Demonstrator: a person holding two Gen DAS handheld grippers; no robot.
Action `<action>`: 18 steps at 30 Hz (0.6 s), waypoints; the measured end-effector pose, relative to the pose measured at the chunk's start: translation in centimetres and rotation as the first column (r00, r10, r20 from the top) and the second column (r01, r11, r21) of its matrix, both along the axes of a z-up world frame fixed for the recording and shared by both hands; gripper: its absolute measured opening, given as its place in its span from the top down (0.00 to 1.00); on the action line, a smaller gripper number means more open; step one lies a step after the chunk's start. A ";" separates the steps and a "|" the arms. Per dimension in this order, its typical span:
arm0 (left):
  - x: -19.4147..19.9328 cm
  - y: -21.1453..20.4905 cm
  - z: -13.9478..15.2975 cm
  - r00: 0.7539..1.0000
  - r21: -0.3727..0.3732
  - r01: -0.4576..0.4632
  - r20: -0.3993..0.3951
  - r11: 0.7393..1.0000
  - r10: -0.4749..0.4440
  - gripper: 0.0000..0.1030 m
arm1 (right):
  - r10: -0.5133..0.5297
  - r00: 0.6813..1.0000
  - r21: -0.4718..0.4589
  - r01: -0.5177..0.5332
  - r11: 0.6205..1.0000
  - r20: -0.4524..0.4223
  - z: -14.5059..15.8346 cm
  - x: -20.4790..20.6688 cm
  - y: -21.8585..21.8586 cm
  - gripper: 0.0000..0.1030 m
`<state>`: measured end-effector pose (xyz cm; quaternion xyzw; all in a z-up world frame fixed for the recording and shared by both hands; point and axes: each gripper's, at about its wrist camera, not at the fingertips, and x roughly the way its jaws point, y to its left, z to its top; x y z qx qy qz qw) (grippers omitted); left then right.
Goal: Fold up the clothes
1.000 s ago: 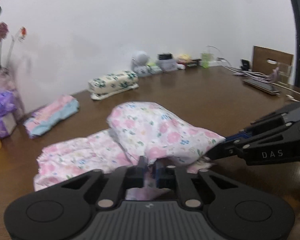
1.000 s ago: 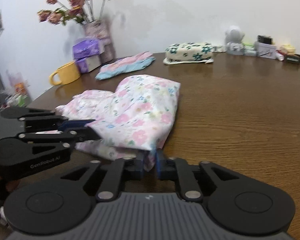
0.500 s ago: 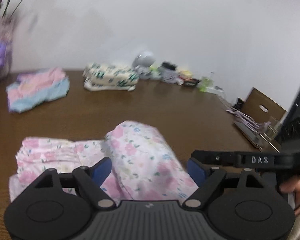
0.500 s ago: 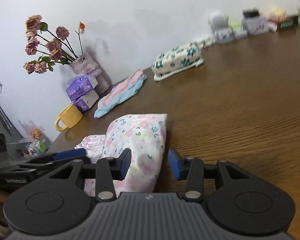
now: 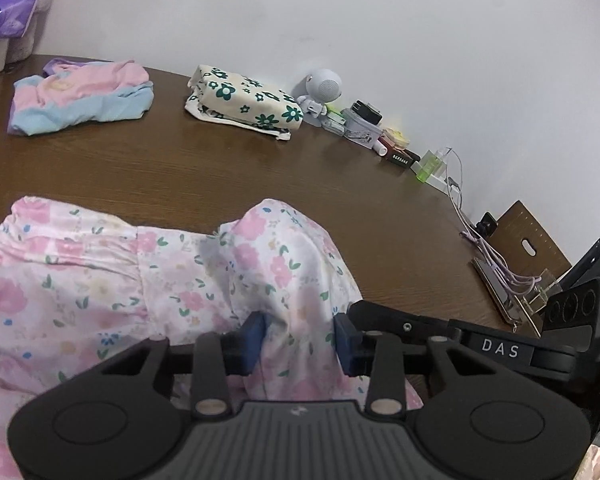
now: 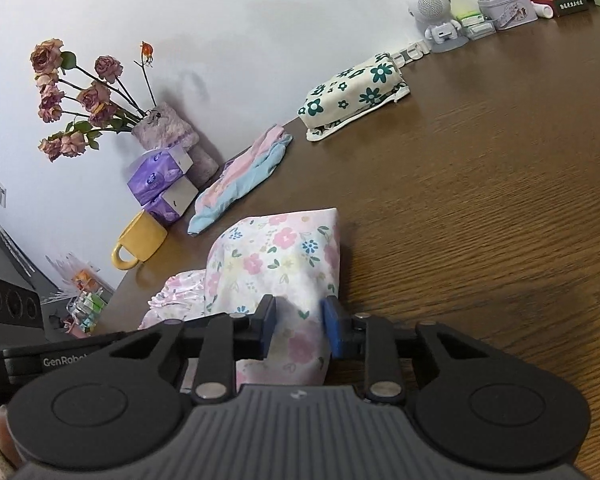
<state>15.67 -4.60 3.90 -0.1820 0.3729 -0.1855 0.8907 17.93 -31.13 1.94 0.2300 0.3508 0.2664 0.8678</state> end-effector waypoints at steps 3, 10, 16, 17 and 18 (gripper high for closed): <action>-0.6 0.2 0.4 0.999 -0.001 -0.028 0.019 1.000 0.028 0.28 | -0.016 1.000 0.003 0.016 1.000 0.005 0.2 -0.4 -0.4 0.67; -1.5 0.3 0.5 0.999 0.002 -0.025 0.022 1.000 0.025 0.38 | -0.022 1.000 0.003 0.022 1.000 -0.002 -0.1 -1.0 -0.3 0.68; -1.4 0.8 -0.4 0.999 -0.040 -0.032 -0.008 0.999 0.032 0.60 | -0.016 1.000 -0.022 0.016 1.000 0.023 0.2 -1.4 0.2 0.66; -1.4 1.0 -0.3 0.999 -0.047 -0.043 -0.008 0.998 0.043 0.44 | -0.022 0.999 -0.019 0.023 1.000 0.030 0.3 -1.3 0.1 0.63; -1.3 1.2 -0.2 0.998 -0.045 -0.059 -0.001 0.997 0.059 0.36 | -0.028 0.999 -0.017 0.029 0.999 0.036 0.5 -1.3 0.0 0.63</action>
